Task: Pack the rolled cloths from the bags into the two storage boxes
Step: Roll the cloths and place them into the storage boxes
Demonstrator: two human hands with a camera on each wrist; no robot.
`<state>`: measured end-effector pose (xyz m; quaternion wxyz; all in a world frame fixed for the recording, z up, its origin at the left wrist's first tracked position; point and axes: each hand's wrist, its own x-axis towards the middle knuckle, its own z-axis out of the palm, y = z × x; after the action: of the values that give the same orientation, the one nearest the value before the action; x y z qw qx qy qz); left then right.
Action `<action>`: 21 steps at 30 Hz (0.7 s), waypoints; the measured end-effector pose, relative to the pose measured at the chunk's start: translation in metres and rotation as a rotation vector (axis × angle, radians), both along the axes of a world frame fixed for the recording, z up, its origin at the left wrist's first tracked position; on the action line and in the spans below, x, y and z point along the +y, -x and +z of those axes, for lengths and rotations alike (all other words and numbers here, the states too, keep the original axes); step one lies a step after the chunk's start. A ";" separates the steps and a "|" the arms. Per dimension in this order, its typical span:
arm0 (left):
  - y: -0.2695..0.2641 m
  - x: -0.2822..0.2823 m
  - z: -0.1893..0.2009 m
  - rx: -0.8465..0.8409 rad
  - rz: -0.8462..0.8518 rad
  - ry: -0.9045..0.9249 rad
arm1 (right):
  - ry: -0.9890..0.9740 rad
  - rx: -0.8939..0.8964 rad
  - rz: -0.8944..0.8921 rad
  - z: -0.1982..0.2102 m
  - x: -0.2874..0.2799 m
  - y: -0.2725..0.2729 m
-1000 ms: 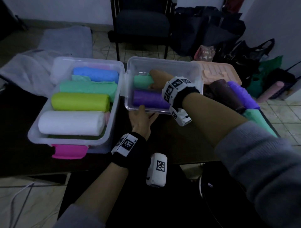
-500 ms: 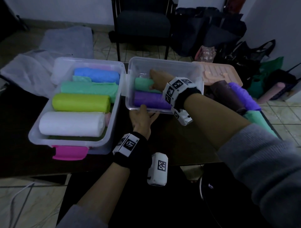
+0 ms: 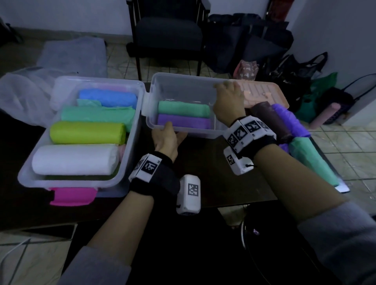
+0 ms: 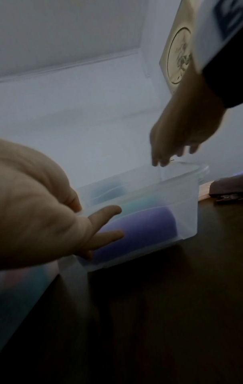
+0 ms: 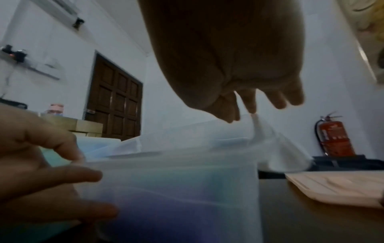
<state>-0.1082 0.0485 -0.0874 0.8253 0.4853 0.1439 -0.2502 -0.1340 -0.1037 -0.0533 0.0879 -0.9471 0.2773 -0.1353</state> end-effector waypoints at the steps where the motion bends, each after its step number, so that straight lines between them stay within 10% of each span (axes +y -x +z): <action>1: 0.000 -0.002 0.003 0.007 0.001 0.001 | -0.081 0.049 -0.076 -0.001 -0.003 0.008; 9: -0.002 -0.018 0.010 0.002 0.009 -0.040 | -0.588 -0.307 -0.113 -0.012 -0.015 0.024; 21: -0.014 -0.028 0.008 -0.010 0.011 -0.092 | -0.556 -0.150 -0.056 -0.016 -0.036 0.025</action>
<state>-0.0943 0.0206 -0.0792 0.8042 0.5232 0.1539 -0.2365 -0.1589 -0.1402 -0.0696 0.3605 -0.8660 0.3228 -0.1261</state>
